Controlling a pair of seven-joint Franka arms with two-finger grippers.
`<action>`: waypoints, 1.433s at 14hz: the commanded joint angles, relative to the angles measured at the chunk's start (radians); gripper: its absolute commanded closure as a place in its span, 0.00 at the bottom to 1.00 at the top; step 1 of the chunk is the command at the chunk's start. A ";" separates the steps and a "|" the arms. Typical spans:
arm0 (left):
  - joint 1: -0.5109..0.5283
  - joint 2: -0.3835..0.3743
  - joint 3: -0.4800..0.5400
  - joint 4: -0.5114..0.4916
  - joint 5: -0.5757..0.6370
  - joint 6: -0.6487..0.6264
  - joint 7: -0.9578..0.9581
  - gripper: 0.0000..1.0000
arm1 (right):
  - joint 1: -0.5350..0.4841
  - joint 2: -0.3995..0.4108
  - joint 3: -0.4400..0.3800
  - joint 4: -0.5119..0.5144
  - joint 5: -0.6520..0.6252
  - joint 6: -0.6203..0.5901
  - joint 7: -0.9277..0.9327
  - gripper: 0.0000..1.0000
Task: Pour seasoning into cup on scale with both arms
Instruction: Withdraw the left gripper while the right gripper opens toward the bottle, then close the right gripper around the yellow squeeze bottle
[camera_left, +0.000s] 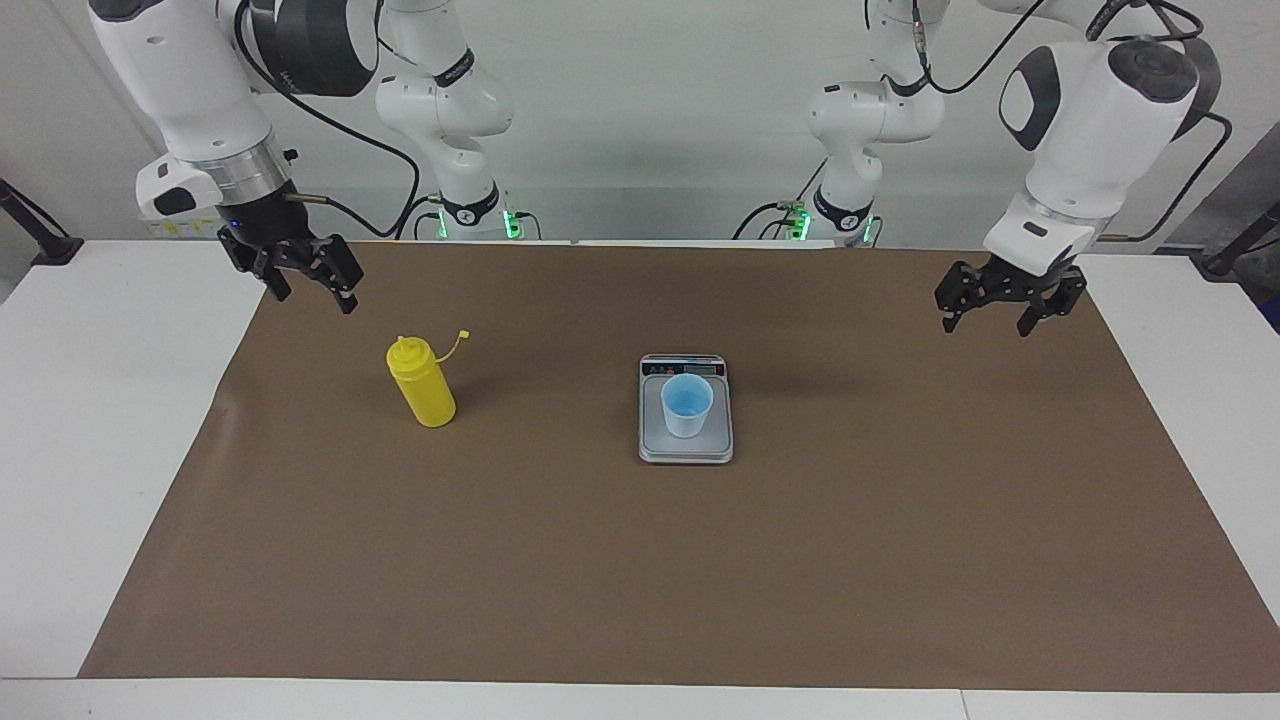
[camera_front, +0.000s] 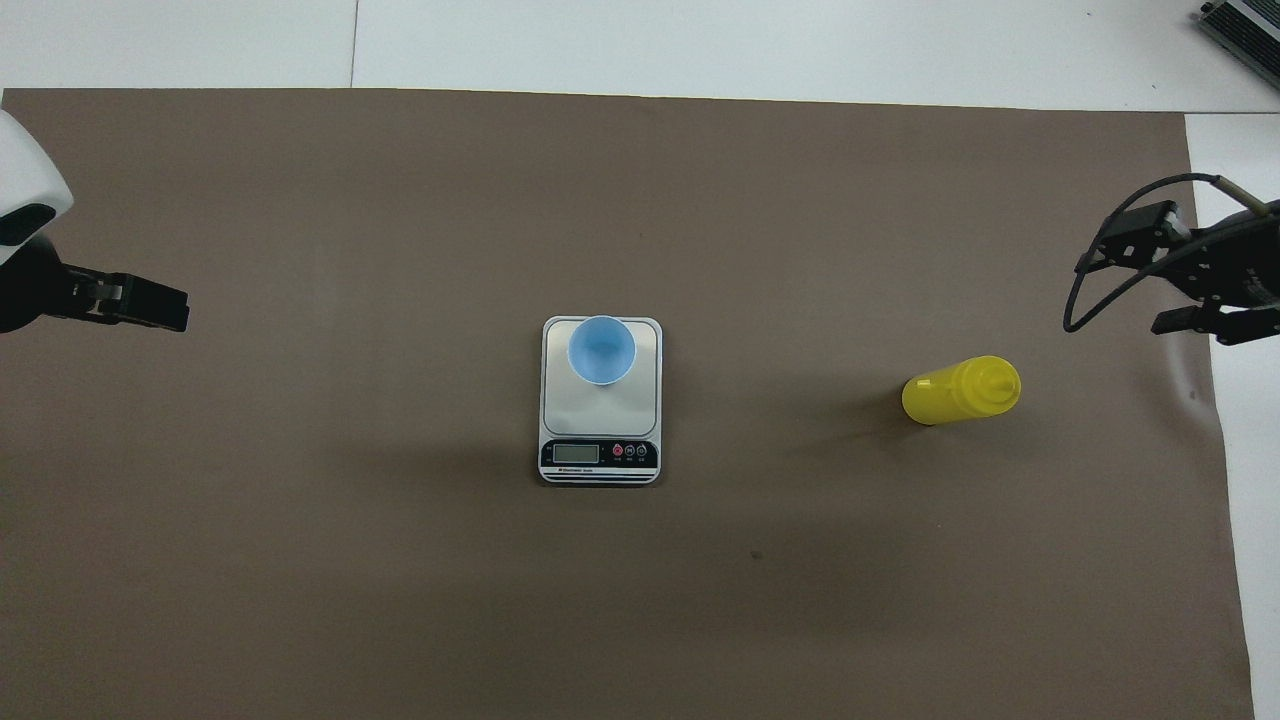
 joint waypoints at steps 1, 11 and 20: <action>0.037 0.008 -0.006 0.015 -0.028 -0.012 0.011 0.00 | -0.016 0.136 0.009 0.122 0.044 -0.053 0.144 0.00; 0.057 0.012 -0.010 0.031 -0.075 -0.040 0.008 0.00 | -0.140 0.318 0.010 0.009 0.341 -0.119 0.238 0.00; 0.057 -0.003 -0.015 -0.002 -0.069 -0.040 0.065 0.00 | -0.162 0.227 0.009 -0.255 0.535 -0.174 0.238 0.00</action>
